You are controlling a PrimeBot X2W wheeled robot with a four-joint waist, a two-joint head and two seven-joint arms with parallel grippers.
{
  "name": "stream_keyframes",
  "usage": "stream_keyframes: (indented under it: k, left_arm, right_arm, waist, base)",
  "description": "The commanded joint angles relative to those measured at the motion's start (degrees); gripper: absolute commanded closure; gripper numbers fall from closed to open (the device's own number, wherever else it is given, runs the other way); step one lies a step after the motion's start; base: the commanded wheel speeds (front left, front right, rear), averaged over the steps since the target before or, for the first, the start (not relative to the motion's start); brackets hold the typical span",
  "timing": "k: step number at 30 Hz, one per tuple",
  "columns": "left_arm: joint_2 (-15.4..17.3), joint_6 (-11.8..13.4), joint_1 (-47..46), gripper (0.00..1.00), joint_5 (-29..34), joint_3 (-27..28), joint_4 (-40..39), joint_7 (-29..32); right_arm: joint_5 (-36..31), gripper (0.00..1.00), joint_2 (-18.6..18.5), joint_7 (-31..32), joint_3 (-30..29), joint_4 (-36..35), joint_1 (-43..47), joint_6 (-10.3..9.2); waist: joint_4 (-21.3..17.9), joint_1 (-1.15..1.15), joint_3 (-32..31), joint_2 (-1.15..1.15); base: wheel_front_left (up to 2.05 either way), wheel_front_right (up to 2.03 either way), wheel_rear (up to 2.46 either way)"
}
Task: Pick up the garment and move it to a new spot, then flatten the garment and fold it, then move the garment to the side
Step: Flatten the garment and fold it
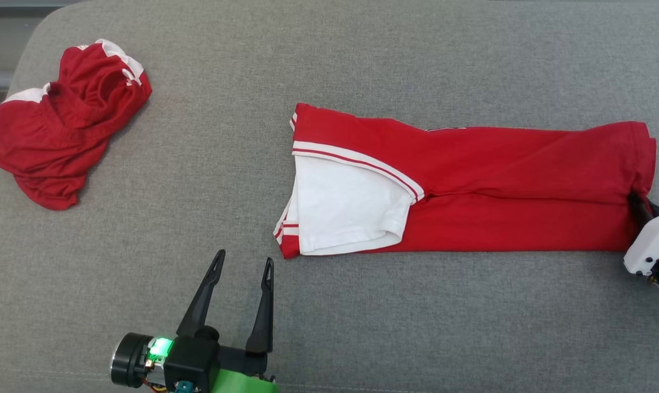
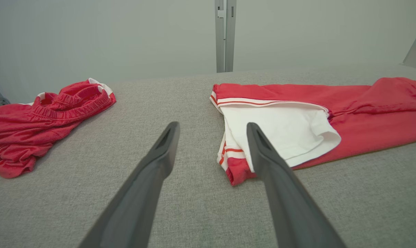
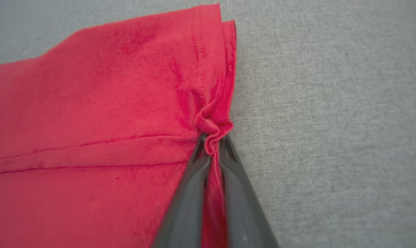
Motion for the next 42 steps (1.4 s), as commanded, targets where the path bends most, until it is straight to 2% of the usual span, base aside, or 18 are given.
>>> stream_keyframes:
  k: [1, 13, 21, 26, 33, 38, 42]
  left_arm:
    - [0.0, 0.0, -0.2, 0.00, -0.1, -0.1, 0.1, 0.0]
    - [0.0, -0.7, -0.1, 0.00, 1.2, 0.9, -0.3, 0.0]
    - [0.3, -1.4, -0.1, 0.00, 1.6, 1.9, -0.4, 0.0]
    - [0.2, -1.4, 0.1, 0.00, 1.6, 2.0, 0.0, 0.0]
    - [0.1, -1.1, 0.6, 0.00, 0.8, 1.2, 0.5, 0.0]
    - [0.1, -0.4, 1.0, 0.00, 0.5, 0.7, 0.3, 0.0]
    - [0.0, -0.1, 1.0, 0.00, 0.2, 0.3, 0.2, 0.0]
  right_arm:
    - [0.1, 1.00, -0.2, -0.3, 1.1, 1.0, 0.2, 0.12]
    - [-1.2, 1.00, -8.3, -5.6, 2.6, 2.5, -3.1, 0.02]
    - [-4.1, 1.00, -13.5, -6.6, 3.2, -0.1, -5.2, 0.02]
    - [-6.0, 1.00, -13.2, -5.2, 3.1, -5.2, -5.8, 0.03]
    - [-9.3, 1.00, -11.0, -1.0, 0.9, -16.8, -3.1, 0.04]
    - [-12.7, 1.00, -7.9, 3.4, -2.4, -25.5, 0.6, 0.05]
    - [-15.7, 1.00, -3.6, 6.9, -5.5, -32.7, 4.1, 0.05]
  waist:
    - [-0.3, 0.00, -0.3, 0.00]
    - [-2.4, 0.00, 0.1, 0.00]
    - [-4.6, 0.00, 0.6, 0.00]
    - [-5.5, 0.00, -0.1, 0.00]
    - [-4.8, 0.00, -2.2, 0.00]
    - [-3.1, 0.00, -3.1, 0.00]
    - [-1.4, 0.00, -3.3, 0.00]
  base:
    - [0.00, 0.00, 0.00]
    - [0.00, 0.00, 0.00]
    - [0.00, 0.00, 0.00]
    - [0.00, 0.00, 0.00]
    - [0.00, 0.00, 0.00]
    - [0.00, 0.00, 0.00]
    - [0.00, 0.00, 0.00]
